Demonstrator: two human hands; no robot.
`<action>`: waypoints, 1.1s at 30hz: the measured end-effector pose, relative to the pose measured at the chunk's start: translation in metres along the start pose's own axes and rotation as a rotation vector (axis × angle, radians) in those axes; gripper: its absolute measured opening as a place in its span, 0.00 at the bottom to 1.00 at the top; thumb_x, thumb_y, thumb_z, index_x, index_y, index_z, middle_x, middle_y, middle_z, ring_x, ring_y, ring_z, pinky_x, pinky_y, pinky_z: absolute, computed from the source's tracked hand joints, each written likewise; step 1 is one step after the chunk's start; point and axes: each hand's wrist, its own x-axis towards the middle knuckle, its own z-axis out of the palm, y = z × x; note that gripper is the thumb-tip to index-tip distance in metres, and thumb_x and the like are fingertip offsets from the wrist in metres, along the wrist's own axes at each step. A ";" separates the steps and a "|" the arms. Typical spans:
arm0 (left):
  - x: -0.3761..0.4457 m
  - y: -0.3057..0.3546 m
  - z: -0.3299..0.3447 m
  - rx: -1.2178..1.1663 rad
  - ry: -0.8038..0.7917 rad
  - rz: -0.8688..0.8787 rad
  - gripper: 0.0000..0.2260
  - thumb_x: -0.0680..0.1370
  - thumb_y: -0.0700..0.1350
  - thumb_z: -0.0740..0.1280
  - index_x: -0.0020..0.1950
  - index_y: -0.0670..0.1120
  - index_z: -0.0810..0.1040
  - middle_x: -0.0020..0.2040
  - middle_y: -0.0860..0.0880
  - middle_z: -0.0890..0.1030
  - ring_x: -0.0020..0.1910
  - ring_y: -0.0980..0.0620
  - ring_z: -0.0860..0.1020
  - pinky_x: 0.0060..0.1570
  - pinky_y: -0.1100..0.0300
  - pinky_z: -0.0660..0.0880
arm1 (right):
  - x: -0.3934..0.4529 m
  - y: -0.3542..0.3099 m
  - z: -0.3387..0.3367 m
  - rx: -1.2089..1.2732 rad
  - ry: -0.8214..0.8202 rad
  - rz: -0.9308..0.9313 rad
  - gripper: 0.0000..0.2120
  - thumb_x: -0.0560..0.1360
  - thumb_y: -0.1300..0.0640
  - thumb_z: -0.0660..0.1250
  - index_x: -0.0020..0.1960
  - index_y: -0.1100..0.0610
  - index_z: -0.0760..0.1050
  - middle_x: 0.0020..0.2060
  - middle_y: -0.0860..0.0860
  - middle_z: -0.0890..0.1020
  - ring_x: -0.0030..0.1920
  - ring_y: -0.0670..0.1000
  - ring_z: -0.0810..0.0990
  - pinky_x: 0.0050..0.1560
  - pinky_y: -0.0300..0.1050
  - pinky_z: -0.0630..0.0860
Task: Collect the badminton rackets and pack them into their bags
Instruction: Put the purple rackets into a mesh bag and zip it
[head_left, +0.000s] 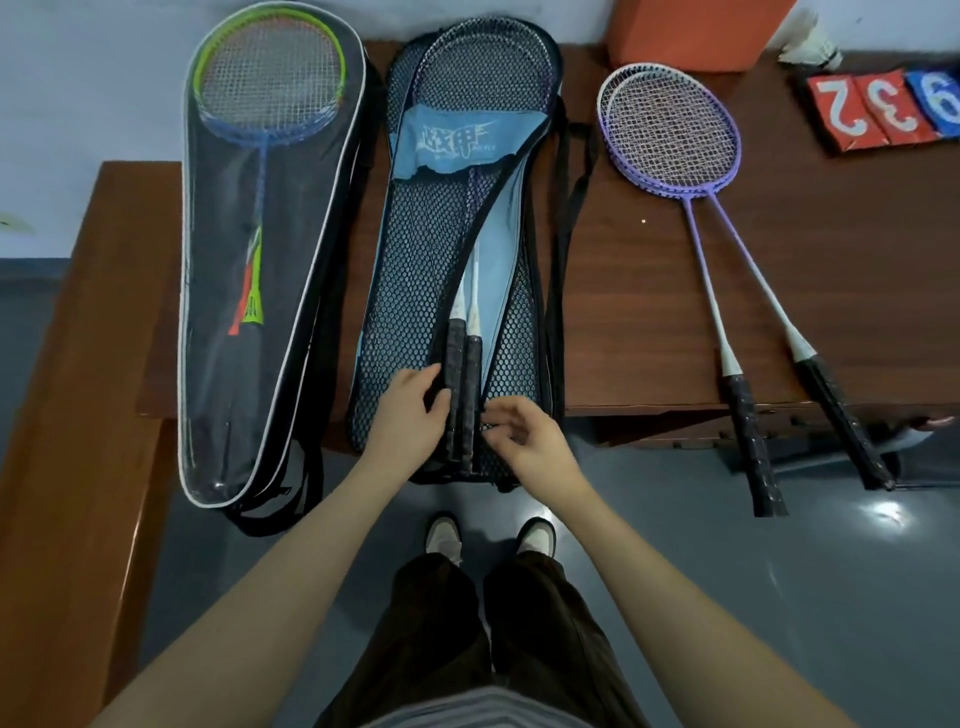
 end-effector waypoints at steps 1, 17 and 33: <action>0.000 -0.002 0.002 0.028 -0.010 -0.005 0.22 0.78 0.49 0.62 0.71 0.42 0.66 0.62 0.44 0.71 0.60 0.48 0.71 0.56 0.63 0.64 | 0.000 -0.001 0.001 0.040 -0.020 0.010 0.12 0.75 0.69 0.62 0.57 0.60 0.72 0.52 0.55 0.80 0.50 0.48 0.78 0.53 0.34 0.74; -0.006 -0.010 0.012 0.277 -0.035 0.097 0.33 0.70 0.55 0.71 0.70 0.50 0.60 0.62 0.44 0.65 0.59 0.45 0.69 0.49 0.50 0.74 | 0.073 -0.024 0.013 -0.697 0.395 0.017 0.14 0.73 0.51 0.69 0.54 0.58 0.77 0.55 0.57 0.72 0.57 0.58 0.69 0.56 0.48 0.65; -0.017 -0.002 0.003 -0.077 0.044 0.133 0.27 0.72 0.39 0.69 0.69 0.45 0.63 0.63 0.49 0.63 0.53 0.58 0.69 0.53 0.65 0.70 | 0.042 -0.036 0.013 -0.089 0.263 -0.002 0.03 0.80 0.60 0.57 0.47 0.55 0.63 0.34 0.50 0.71 0.31 0.47 0.69 0.32 0.45 0.69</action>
